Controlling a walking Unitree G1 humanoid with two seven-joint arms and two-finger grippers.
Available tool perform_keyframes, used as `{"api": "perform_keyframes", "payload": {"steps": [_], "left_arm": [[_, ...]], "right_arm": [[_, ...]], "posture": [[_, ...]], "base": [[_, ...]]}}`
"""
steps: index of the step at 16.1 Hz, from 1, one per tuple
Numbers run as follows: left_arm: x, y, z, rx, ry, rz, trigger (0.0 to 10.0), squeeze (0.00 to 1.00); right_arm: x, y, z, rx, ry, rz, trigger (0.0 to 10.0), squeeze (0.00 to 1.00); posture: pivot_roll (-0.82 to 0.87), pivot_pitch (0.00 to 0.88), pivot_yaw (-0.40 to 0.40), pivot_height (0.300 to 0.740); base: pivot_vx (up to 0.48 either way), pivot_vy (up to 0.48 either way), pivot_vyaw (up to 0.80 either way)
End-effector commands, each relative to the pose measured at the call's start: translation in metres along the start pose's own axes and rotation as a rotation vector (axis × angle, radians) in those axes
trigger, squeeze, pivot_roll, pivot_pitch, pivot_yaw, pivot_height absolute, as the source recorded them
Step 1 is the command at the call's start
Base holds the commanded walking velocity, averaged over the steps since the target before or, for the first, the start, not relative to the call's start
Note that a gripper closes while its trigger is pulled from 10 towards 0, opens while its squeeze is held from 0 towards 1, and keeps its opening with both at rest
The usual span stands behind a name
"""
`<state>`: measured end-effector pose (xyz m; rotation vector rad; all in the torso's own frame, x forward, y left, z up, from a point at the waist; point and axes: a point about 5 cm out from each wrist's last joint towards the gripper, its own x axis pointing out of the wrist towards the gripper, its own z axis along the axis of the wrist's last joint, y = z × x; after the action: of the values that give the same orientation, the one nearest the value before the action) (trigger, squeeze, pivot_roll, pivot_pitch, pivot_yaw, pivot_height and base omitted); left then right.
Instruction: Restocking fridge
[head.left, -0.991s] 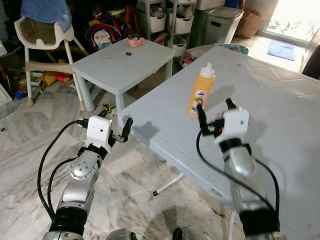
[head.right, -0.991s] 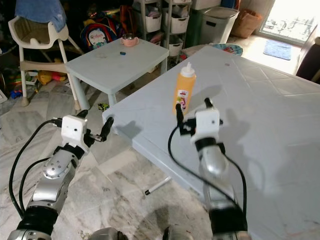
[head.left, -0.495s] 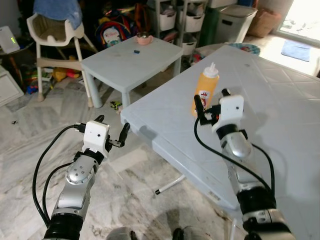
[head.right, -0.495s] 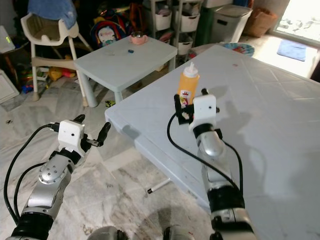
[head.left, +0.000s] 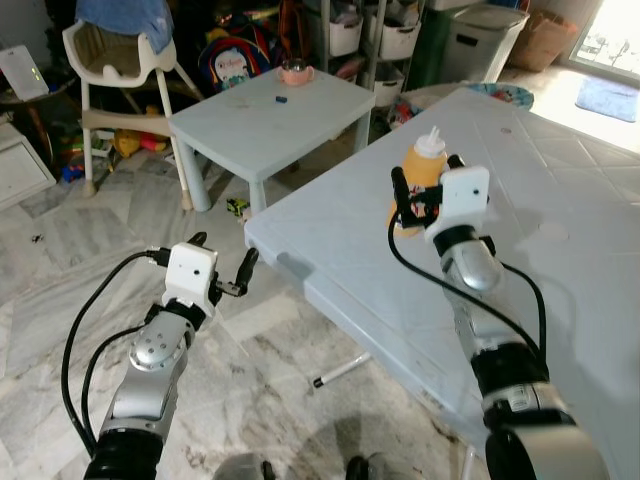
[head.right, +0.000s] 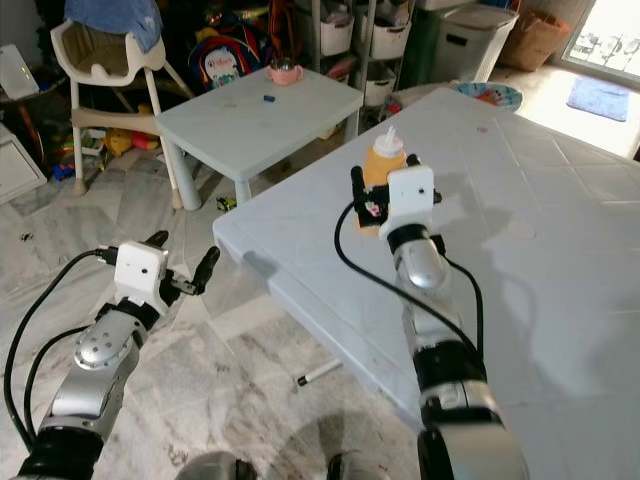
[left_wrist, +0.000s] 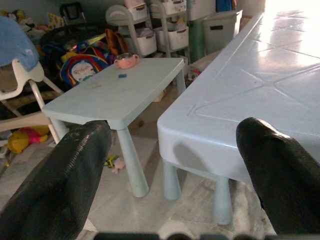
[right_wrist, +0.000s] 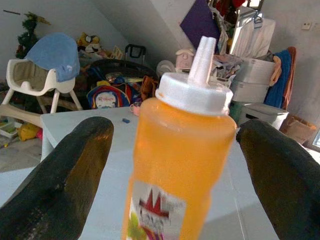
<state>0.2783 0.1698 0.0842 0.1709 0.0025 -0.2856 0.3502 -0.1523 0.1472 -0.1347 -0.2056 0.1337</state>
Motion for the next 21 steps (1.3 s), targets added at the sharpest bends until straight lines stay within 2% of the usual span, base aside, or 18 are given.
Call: {"api": "perform_keyframes", "payload": {"steps": [1,3,6,7,8,9,10,15,19,20,21], "left_arm": [[-0.001,0.0,0.002,0.016,0.003,-0.012,10.0,0.0],[-0.003,0.0,0.0,0.019,0.011,-0.017,10.0,0.0],[-0.003,-0.001,0.0,0.021,0.014,-0.018,10.0,0.0],[-0.003,-0.001,0.0,0.02,0.015,-0.019,10.0,0.0],[-0.003,-0.002,0.0,0.02,0.016,-0.021,10.0,0.0],[-0.004,-0.002,0.0,0.02,0.017,-0.022,10.0,0.0],[-0.004,-0.002,0.0,0.022,0.019,-0.026,10.0,0.0],[-0.003,-0.002,0.0,0.026,0.026,-0.032,10.0,0.0],[-0.004,-0.004,-0.001,0.023,0.029,-0.033,10.0,0.0],[-0.003,-0.004,-0.001,0.023,0.028,-0.033,10.0,0.0],[-0.003,-0.004,-0.001,0.023,0.028,-0.033,10.0,0.0]], "right_arm": [[0.007,-0.003,0.005,-0.001,-0.013,-0.004,10.0,0.0],[0.019,-0.003,0.007,-0.009,0.016,0.001,10.0,0.0],[0.026,-0.004,0.007,-0.025,0.046,-0.003,10.0,0.0],[0.027,-0.005,0.007,-0.025,0.05,-0.006,9.3,0.0],[0.028,-0.007,0.007,-0.029,0.053,-0.013,3.0,0.0],[0.028,-0.007,0.007,-0.032,0.057,-0.016,0.5,0.0],[0.029,-0.009,0.006,-0.034,0.063,-0.024,0.0,0.0],[0.033,-0.018,0.006,-0.052,0.082,-0.039,0.0,0.0],[0.033,-0.019,0.004,-0.061,0.098,-0.031,0.5,0.0],[0.032,-0.019,0.003,-0.062,0.098,-0.029,0.1,0.0],[0.032,-0.019,0.003,-0.062,0.099,-0.028,0.2,0.0]], "posture": [[0.08,0.033,-0.004,0.74],[0.09,0.04,-0.007,0.74],[0.09,0.042,-0.01,0.74],[0.09,0.042,-0.01,0.74],[0.09,0.044,-0.008,0.74],[0.09,0.044,-0.007,0.74],[0.09,0.045,-0.005,0.74],[0.1,0.045,-0.006,0.74],[0.1,0.043,-0.008,0.74],[0.1,0.041,-0.008,0.74],[0.1,0.04,-0.008,0.74]], "base": [[0.0,0.0,0.0],[0.0,0.0,0.0],[0.0,0.0,0.0],[0.0,0.0,0.0],[0.0,0.0,0.0],[0.0,0.0,0.0],[0.0,0.0,0.0],[0.0,0.0,0.0],[0.0,0.0,0.0],[0.0,0.0,0.0],[0.0,0.0,0.0]]}}
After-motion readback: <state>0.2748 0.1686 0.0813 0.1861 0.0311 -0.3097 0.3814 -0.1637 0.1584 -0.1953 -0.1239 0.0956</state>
